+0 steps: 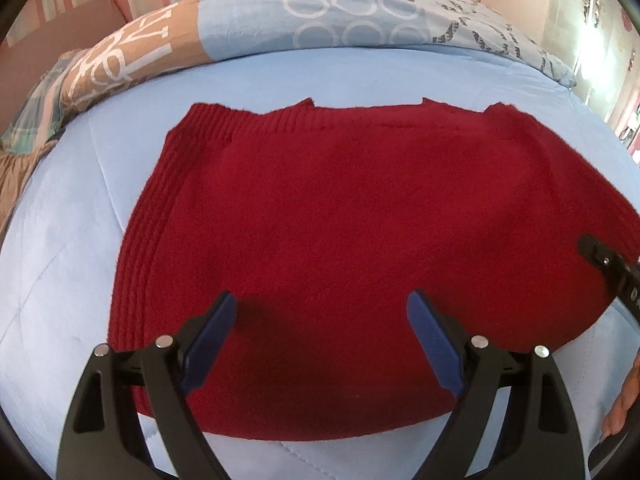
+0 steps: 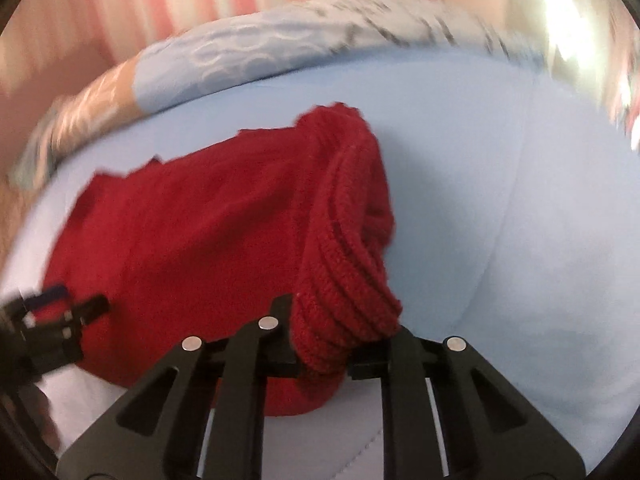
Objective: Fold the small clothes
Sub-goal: 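Grasp the side edge of the folded sweater with the right tool, then fold the held edge over the sweater with the right tool and release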
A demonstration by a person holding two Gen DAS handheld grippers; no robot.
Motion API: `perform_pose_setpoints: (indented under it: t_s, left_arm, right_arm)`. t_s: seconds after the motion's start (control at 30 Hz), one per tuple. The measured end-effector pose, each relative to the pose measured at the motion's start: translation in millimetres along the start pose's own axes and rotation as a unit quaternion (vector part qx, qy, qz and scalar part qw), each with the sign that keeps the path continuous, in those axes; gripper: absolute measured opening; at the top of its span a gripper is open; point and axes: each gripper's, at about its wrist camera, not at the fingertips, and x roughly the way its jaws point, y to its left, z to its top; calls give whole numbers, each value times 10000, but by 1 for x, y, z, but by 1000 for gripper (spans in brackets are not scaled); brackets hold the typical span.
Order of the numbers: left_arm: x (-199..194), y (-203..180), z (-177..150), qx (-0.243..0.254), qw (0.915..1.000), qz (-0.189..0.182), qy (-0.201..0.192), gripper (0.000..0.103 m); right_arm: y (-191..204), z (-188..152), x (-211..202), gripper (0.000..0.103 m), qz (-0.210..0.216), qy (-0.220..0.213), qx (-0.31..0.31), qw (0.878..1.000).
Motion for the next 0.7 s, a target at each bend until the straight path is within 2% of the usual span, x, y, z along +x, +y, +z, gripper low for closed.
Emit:
perform_pose_setpoints:
  t_s: [0.2, 0.6, 0.7]
  left_arm:
    - [4, 0, -3, -17, 10000, -20, 13, 88]
    - [15, -2, -8, 126, 9999, 108, 35, 94]
    - [11, 3, -7, 40, 10000, -28, -13, 94]
  right_arm:
    - [21, -6, 1, 14, -399, -202, -658, 9968]
    - [45, 4, -10, 14, -171, -376, -393, 9984]
    - [53, 8, -14, 14, -131, -470, -312, 9983]
